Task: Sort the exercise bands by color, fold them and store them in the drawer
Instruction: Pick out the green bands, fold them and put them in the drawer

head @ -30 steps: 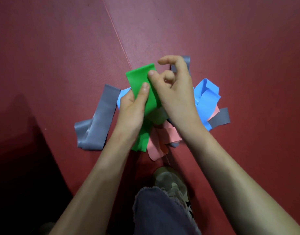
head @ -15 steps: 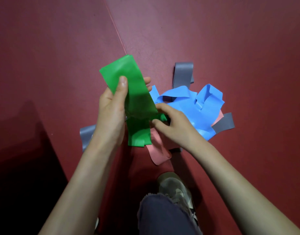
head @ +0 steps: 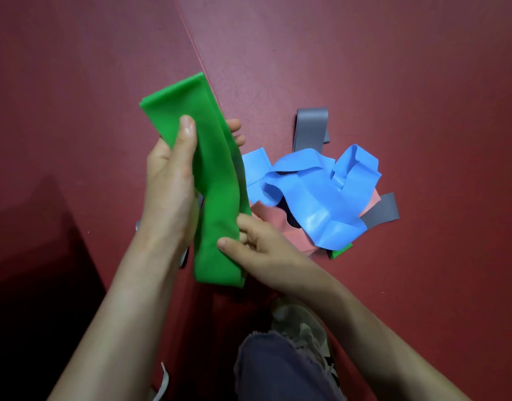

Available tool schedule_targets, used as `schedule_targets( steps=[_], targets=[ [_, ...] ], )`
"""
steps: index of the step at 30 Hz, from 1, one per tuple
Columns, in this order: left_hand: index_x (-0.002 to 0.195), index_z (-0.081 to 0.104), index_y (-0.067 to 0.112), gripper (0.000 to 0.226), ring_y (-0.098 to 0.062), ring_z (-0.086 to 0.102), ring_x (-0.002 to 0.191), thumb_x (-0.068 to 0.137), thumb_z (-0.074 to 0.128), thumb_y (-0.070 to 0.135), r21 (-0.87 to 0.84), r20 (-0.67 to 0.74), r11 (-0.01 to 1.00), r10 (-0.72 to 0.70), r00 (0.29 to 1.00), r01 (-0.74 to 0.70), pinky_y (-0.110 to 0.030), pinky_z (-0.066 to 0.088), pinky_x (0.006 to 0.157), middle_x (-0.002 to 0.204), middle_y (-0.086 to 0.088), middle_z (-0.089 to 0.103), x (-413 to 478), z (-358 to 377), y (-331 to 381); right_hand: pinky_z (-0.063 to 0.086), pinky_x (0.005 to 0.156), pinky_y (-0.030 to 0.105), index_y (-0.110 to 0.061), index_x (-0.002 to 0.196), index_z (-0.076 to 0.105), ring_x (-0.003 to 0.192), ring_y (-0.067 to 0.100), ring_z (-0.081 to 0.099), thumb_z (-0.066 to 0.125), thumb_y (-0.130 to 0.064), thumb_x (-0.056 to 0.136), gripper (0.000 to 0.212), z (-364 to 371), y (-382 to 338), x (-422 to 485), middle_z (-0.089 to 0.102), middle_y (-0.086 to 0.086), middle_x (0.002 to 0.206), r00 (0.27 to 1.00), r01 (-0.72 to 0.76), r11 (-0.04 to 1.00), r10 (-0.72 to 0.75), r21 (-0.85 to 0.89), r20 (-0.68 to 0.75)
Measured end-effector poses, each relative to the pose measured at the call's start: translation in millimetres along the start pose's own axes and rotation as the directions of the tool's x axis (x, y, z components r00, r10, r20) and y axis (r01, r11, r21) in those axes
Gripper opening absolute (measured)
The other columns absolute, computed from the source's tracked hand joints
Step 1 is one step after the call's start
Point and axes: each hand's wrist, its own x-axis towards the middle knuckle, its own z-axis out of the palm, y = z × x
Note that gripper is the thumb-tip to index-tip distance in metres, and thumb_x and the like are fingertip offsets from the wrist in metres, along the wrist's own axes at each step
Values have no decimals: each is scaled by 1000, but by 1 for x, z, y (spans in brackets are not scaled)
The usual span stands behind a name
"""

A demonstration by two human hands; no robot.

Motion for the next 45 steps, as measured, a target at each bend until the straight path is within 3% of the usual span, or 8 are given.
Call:
schedule_targets(
  steps=[7,13,20,25,31,35,41,45],
  targets=[
    [84,59,16,34,-9,69,71,98,28,21,18,-2,999,-36,999,36,-28,56,72,72,7,73,-9,-4,-3,36,96,23,-14,131,39,114,16,51,50,-10,86,47,-10,28,3,54,4,126,965,-124,920,25,-373,-259],
    [89,57,15,28,-8,69,68,97,32,25,53,45,988,-145,988,142,-28,57,69,71,7,73,-20,0,-23,39,61,7,-16,91,52,63,-8,51,45,2,87,21,-42,76,-31,57,2,85,605,-170,984,55,-61,-795],
    [86,59,11,31,-7,68,64,96,31,19,105,182,950,-308,934,293,-22,55,70,66,6,73,-30,31,-58,37,60,19,-30,85,41,50,0,43,50,10,76,42,-70,135,-60,44,10,88,344,-287,948,233,135,-909],
    [83,60,14,31,-6,68,65,96,32,17,156,230,936,-345,910,316,-21,55,70,66,7,73,-40,44,-68,31,61,18,-5,117,46,60,11,45,61,-3,80,40,-71,141,-57,37,6,100,417,-439,896,265,63,-870],
    [83,60,13,31,-7,69,66,96,32,20,169,188,917,-389,902,361,-26,55,63,68,7,73,-44,37,-70,28,53,27,-16,60,41,58,14,35,63,-9,75,28,-76,140,-46,42,8,80,448,-487,873,276,27,-851],
    [86,60,16,29,-9,69,67,96,33,21,145,137,927,-364,921,345,-25,55,66,71,6,74,-45,31,-68,30,50,30,-17,55,42,58,16,39,60,-8,76,29,-77,132,-47,48,7,62,436,-476,875,325,92,-839],
    [77,64,22,36,-10,69,67,96,34,22,93,90,943,-327,941,319,-27,56,71,72,5,74,-43,34,-65,42,46,11,-16,74,42,41,-2,48,51,9,84,28,-68,86,-57,53,-10,47,541,26,943,267,333,-798],
    [83,63,19,31,-12,70,71,96,35,24,75,87,954,-296,951,290,-30,55,75,74,4,74,-39,34,-62,32,46,7,-17,72,35,40,-4,41,50,13,83,35,-72,40,-50,48,-15,43,625,151,975,35,165,-780]
  ],
)
